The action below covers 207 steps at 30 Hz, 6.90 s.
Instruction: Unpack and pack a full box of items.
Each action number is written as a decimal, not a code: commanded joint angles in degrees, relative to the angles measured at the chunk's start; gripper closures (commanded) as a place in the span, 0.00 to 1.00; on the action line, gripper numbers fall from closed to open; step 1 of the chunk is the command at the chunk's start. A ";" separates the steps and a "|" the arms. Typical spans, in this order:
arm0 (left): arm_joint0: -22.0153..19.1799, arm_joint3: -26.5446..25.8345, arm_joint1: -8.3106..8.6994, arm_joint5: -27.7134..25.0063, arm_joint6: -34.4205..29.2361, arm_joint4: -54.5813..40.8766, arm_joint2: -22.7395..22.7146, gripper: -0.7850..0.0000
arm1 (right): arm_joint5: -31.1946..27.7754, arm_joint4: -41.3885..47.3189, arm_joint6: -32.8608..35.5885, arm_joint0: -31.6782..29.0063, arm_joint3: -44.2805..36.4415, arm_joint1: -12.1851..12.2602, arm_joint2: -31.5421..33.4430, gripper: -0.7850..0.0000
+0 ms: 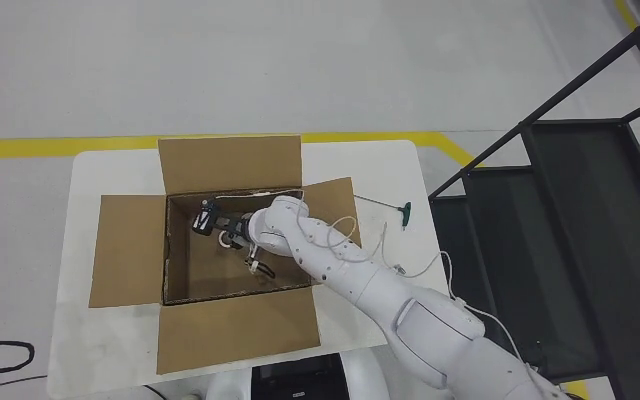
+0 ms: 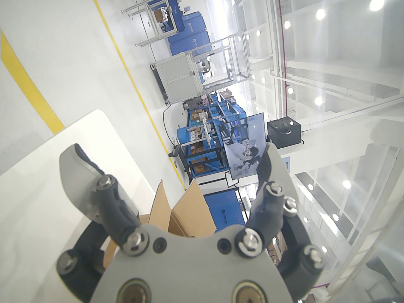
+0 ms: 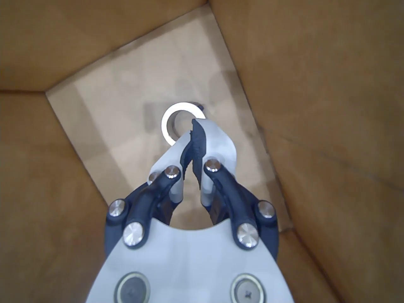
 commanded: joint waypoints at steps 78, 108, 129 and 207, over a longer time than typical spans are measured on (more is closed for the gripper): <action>-0.01 0.00 0.00 0.01 0.00 0.00 0.00 0.00 | 2.50 7.75 -12.55 9.91 24.44 -9.48 -3.40 1.00; -0.01 0.00 0.00 0.01 0.00 0.00 0.00 0.00 | -29.09 4.16 -19.98 -32.44 -41.58 10.87 29.12 1.00; -0.01 0.00 0.00 0.01 0.00 0.00 0.00 0.00 | -35.86 4.64 -33.16 -39.81 -42.83 13.32 34.49 1.00; -0.01 0.00 0.00 0.01 0.00 0.00 0.00 0.00 | -5.79 -12.99 -28.31 -42.11 -26.49 24.90 51.89 1.00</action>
